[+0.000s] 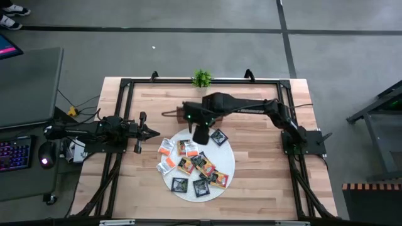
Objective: Pick & Place Tea
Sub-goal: Put the orange tea bag into the middle section of the wooden organizer
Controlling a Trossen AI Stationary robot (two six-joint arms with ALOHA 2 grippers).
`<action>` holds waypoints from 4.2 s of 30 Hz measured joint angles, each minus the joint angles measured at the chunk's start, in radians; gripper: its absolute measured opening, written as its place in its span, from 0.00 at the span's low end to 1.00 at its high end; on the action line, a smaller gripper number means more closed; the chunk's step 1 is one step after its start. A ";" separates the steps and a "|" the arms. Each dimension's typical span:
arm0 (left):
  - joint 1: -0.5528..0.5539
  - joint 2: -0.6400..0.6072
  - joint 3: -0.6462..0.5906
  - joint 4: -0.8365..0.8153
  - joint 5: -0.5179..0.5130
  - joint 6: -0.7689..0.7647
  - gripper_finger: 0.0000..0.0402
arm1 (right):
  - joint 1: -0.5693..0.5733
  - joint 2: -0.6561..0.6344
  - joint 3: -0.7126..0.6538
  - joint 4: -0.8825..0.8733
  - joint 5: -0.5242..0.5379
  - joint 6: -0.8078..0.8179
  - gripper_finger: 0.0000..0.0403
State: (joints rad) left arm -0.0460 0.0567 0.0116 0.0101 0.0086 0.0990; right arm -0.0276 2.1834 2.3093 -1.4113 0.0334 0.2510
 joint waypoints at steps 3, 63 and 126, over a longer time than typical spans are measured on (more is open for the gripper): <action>0.000 0.000 0.000 0.000 0.000 0.000 0.00 | 0.023 -0.004 0.000 -0.029 0.000 0.007 0.35; 0.000 0.000 0.000 0.000 0.000 0.000 0.00 | 0.055 -0.250 -0.947 1.013 -0.042 0.260 0.36; 0.000 0.000 0.000 0.000 0.000 0.000 0.00 | 0.015 -0.015 -0.812 1.041 -0.097 -0.066 0.22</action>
State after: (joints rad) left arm -0.0456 0.0566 0.0116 0.0101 0.0089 0.0994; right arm -0.0124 2.1681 1.4971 -0.3698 -0.0637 0.1851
